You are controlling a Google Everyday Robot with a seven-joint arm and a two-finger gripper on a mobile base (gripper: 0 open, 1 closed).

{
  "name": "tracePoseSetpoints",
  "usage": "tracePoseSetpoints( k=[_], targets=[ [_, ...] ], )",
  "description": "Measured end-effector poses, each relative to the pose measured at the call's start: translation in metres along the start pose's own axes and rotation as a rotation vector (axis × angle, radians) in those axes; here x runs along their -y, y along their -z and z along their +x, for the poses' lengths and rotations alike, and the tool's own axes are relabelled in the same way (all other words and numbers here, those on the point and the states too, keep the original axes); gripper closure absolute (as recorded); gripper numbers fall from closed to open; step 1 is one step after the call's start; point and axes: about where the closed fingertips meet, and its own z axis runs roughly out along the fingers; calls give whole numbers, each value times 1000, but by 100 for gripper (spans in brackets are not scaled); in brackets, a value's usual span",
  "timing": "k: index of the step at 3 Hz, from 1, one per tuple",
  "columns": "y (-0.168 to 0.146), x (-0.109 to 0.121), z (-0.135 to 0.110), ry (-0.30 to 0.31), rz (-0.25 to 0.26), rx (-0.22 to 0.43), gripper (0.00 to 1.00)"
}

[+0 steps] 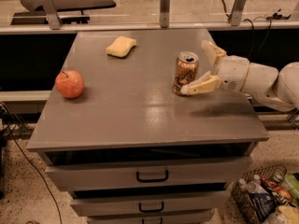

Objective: Place orange can upright

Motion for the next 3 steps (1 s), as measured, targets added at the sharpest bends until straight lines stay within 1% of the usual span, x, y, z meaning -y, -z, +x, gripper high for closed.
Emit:
tracePoseSetpoints(
  k=[1, 3],
  targets=[
    [13, 3, -1, 0, 9, -16, 0],
    [85, 12, -34, 56, 61, -115, 0]
  ],
)
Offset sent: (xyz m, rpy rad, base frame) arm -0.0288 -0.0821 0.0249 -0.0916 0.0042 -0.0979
